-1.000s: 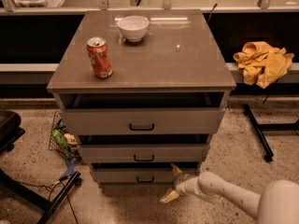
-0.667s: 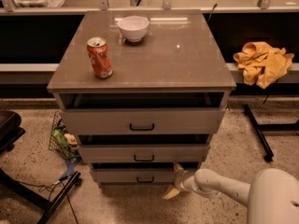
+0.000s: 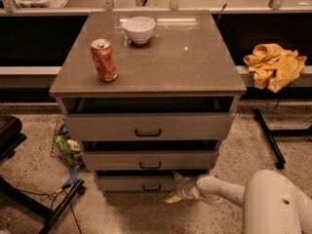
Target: Open bottom drawer
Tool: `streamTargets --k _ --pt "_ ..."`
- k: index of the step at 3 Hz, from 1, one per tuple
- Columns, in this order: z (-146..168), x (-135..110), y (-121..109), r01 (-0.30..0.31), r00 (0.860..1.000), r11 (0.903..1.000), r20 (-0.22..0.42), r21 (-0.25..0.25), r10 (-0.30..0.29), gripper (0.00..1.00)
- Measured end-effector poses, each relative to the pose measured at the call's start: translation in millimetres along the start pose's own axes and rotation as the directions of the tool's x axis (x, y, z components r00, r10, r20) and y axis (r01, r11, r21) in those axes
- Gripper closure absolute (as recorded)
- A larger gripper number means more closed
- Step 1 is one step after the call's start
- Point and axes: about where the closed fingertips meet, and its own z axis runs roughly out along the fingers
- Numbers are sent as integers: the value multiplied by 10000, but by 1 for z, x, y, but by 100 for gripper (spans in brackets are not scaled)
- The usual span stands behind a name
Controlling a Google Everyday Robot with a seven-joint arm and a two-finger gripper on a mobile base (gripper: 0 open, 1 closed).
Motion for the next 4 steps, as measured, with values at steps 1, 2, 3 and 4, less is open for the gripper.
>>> streamTargets --k 1,2,3,4 --pt "2 -2 2 9 10000 10000 22 -39 -9 55" --pt "1 -3 2 10 10000 10000 24 -45 -9 78" --pt "-3 -7 1 12 10000 10000 25 -43 -12 99" --pt "-4 -7 1 11 10000 10000 25 -44 -11 100"
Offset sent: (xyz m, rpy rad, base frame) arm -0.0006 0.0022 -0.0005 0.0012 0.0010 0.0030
